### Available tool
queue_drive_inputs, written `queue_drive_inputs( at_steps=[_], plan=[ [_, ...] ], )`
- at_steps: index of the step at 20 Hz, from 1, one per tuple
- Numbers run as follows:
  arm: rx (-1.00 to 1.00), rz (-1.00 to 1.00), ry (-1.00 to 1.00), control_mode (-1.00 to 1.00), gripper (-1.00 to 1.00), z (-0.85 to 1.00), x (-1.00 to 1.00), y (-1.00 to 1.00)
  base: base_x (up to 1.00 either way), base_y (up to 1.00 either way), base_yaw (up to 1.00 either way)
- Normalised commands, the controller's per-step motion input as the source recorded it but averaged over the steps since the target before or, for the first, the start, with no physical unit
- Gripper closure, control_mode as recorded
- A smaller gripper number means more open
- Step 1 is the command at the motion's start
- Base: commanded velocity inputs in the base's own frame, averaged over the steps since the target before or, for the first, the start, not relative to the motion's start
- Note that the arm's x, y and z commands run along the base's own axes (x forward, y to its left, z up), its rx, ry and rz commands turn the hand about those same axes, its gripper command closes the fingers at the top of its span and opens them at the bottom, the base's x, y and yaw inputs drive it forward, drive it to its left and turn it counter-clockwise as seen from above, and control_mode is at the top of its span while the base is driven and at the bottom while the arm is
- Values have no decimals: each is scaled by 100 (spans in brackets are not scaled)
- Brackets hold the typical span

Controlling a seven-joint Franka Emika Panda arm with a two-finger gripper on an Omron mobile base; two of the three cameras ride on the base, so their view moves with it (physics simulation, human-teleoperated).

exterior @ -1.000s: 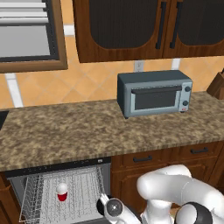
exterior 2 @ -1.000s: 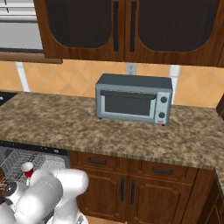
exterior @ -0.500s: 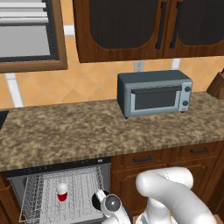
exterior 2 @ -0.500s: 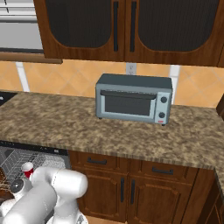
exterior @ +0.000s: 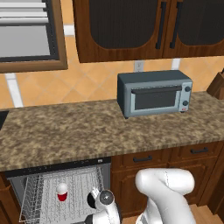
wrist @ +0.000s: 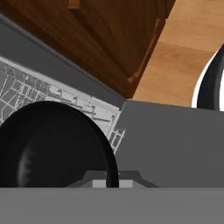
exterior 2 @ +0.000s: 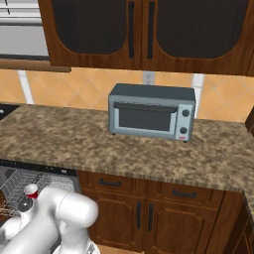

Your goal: Pick up the cup and bowl from the counter, place them in the dishwasher, and close the dishwasher door.

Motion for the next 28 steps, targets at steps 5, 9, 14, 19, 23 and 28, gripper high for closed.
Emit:
queue_drive_inputs(
  at_steps=[5, 9, 14, 19, 23, 28],
  plan=[
    [8, 0, 0, -100, 100, -53, 10, 12, 0, 0, 0],
    [7, 0, -1, -100, 100, -41, 1, 19, 0, 0, 0],
    [0, 0, -11, -100, 100, -3, 0, 8, 0, 0, 0],
    [0, 0, -20, -100, 100, 5, 6, 0, 0, 0, 0],
    [0, 0, 3, -100, 100, -1, 53, 0, 0, 0, 0],
    [0, 0, 0, -100, 100, -1, 42, 0, 0, 0, 0]
  ],
)
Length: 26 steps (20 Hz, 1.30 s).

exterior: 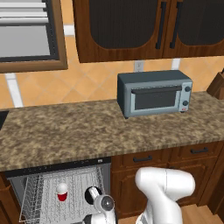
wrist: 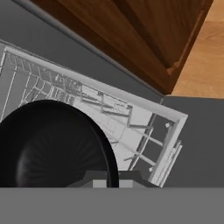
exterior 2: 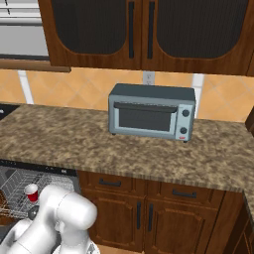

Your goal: Pick up the cup and bowl from the counter, place them in the dishwasher, and close the dishwasher door.

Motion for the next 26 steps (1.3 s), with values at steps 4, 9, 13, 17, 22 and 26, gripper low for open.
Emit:
queue_drive_inputs(
  at_steps=[4, 9, 13, 17, 22, 26],
  plan=[
    [0, 0, 0, -100, 100, -9, 58, 0, 0, 0, 0],
    [0, 0, 0, -100, 100, -14, 57, 0, 0, 0, 0],
    [0, 0, 1, -100, 100, -28, 48, 0, 0, 0, 0],
    [1, 3, 2, -100, 100, -49, 20, 0, 0, 0, 0],
    [0, 4, 0, -100, -100, -43, 0, 31, 0, 0, 0],
    [-1, 1, -5, -100, -100, -1, -11, 35, 0, 0, 0]
  ],
)
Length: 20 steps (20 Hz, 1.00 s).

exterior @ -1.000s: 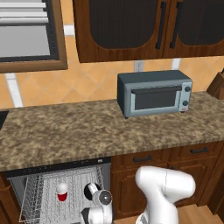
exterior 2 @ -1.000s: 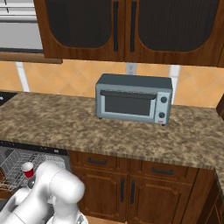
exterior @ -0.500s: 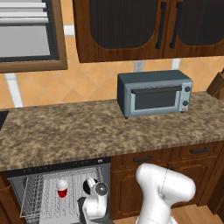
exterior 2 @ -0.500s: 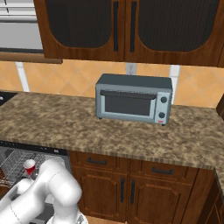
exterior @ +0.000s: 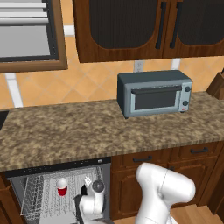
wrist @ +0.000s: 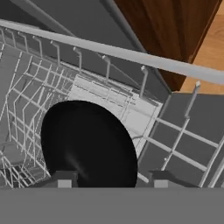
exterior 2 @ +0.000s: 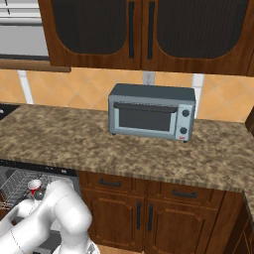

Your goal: Pick up the cup and bowl from the counter, place them in the dishwasher, and close the dishwasher door.

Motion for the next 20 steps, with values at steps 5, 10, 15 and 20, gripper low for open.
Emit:
queue_drive_inputs(
  at_steps=[5, 10, 15, 20],
  plan=[
    [-3, 0, -8, -100, -100, 46, -48, 15, 0, 0, 0],
    [0, 5, 21, -100, -100, 97, -98, 10, 0, 0, 0],
    [0, 21, 35, -100, -100, 92, -100, 8, 0, 0, 0],
    [0, 31, 20, -100, -100, 48, -100, 10, 0, 0, 0]
  ],
)
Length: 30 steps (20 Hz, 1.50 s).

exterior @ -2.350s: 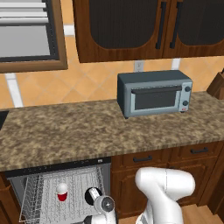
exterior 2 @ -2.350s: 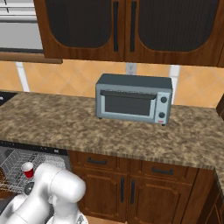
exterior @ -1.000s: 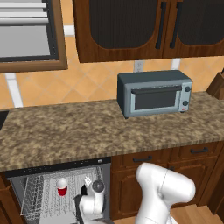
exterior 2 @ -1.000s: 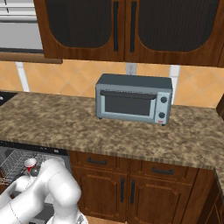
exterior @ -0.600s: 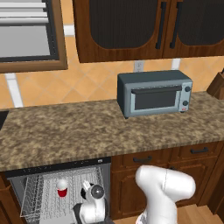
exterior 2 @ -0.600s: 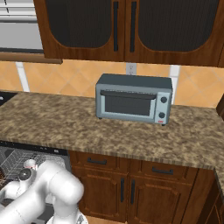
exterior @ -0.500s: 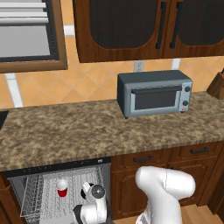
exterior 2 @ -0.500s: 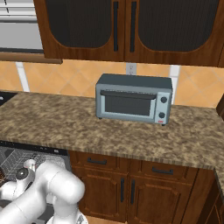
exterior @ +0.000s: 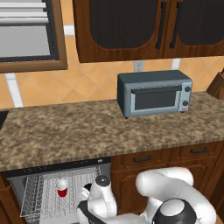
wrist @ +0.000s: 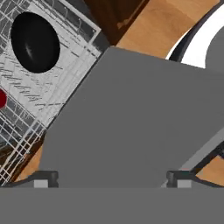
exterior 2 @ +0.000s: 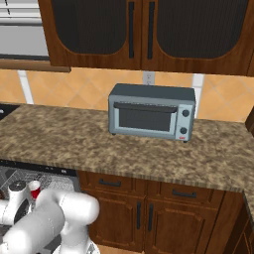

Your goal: Pick up the cup and bowl from the counter, place them in the dishwasher, and close the dishwasher door.

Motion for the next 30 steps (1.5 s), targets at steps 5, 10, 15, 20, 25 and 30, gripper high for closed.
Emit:
queue_drive_inputs(
  at_steps=[5, 10, 15, 20, 25, 30],
  plan=[
    [-5, 45, 8, -100, -100, 11, -100, 35, 0, 0, 0],
    [-6, 46, 0, -100, -100, 37, -100, 13, 0, 0, 0],
    [-2, 41, 0, -100, -100, 29, -100, 30, 0, 0, 0],
    [-16, 29, -20, -100, -100, -4, -100, 38, 0, 0, 0],
    [-37, 12, -34, -100, -100, -36, -80, 27, 0, 0, 0],
    [-34, 11, -27, -100, -100, -77, -12, 14, 0, 0, 0]
  ],
)
